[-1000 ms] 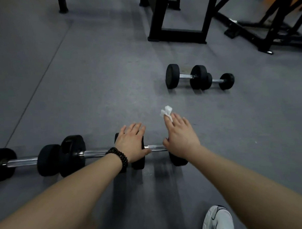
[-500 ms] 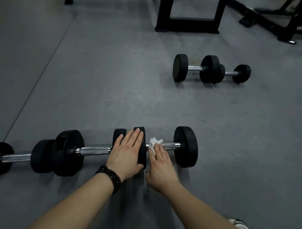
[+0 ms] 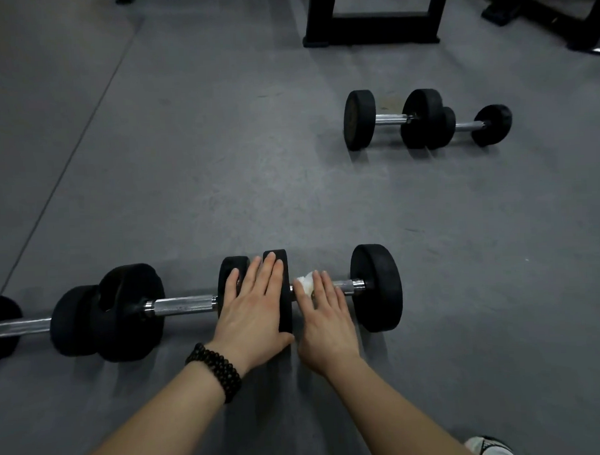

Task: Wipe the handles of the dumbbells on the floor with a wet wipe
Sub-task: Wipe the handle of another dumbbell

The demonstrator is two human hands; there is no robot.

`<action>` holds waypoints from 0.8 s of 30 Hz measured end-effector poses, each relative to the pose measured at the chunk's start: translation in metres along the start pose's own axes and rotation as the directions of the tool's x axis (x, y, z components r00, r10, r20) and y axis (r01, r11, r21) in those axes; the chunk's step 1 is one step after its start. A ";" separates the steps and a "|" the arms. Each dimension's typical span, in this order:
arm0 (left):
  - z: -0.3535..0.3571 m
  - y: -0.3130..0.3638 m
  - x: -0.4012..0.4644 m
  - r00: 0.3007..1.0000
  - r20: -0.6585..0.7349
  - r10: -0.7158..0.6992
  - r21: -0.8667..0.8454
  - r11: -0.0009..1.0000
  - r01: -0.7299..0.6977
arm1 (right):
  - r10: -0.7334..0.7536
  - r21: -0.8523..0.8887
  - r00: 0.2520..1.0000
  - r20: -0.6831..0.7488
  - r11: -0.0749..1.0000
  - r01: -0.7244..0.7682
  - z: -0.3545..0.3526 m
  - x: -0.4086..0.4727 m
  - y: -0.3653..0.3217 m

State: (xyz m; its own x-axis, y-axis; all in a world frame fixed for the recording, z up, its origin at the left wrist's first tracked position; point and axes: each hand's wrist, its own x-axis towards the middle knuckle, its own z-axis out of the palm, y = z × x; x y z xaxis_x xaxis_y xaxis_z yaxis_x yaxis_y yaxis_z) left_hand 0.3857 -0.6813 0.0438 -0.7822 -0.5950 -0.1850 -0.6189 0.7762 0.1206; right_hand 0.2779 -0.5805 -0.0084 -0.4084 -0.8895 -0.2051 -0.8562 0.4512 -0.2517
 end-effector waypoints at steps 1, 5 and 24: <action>0.000 -0.001 -0.001 1.000 -0.002 0.003 -0.003 1.000 -0.003 | -0.001 -0.004 1.000 -0.019 1.000 0.001 0.000 -0.001 0.002; 0.000 -0.003 0.001 1.000 0.009 0.016 -0.010 1.000 -0.016 | 0.039 -0.010 0.996 -0.086 0.999 -0.040 0.000 -0.004 0.006; -0.001 -0.005 -0.001 1.000 0.002 0.030 -0.065 0.997 -0.030 | -0.130 -0.024 0.987 -0.090 0.991 0.128 0.010 -0.004 0.006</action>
State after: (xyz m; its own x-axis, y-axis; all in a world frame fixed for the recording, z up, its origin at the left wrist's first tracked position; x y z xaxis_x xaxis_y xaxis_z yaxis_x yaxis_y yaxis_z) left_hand 0.3894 -0.6850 0.0448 -0.8003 -0.5709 -0.1834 -0.5987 0.7783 0.1894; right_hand 0.2774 -0.5735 -0.0187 -0.3205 -0.9434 -0.0851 -0.9088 0.3316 -0.2533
